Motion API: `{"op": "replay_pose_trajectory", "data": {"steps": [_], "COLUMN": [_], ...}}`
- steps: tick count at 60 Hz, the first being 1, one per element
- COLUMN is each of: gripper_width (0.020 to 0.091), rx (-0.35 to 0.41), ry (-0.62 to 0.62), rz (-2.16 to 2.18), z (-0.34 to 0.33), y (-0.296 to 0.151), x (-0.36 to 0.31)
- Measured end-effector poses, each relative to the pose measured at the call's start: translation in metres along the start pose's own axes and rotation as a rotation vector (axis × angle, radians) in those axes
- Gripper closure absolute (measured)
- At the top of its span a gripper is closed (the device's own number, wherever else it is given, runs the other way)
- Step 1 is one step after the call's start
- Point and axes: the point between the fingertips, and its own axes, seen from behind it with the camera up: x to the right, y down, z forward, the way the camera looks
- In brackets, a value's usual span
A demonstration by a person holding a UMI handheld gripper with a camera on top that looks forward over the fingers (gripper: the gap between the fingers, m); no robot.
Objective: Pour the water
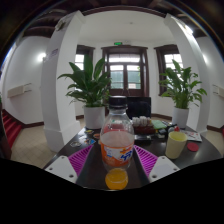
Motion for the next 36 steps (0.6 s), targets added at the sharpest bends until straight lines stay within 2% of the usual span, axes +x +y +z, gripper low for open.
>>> {"op": "replay_pose_trajectory", "data": {"steps": [5,7,13,14,15,17,18,23,36], "gripper_width": [0.0597,0.0601,0.069,0.0673,0.0721,0.071,0.0744,0.0747,0.0745], "rx": [0.01,0.019,0.039,0.047,0.056,0.066,0.071,0.076,0.052], "ry": [0.022,0.021,0.014,0.013,0.014,0.01,0.01,0.008,0.029], "rz": [-0.031,-0.034,0.009,0.02,0.029,0.033,0.036,0.028,0.215], "z": [0.008,0.009,0.015,0.012,0.012,0.01,0.01,0.011,0.016], "y": [0.003,0.002,0.002,0.001,0.001,0.001,0.001,0.0,-0.009], "x": [0.005,0.005,0.01,0.011,0.012,0.012,0.012,0.011,0.031]}}
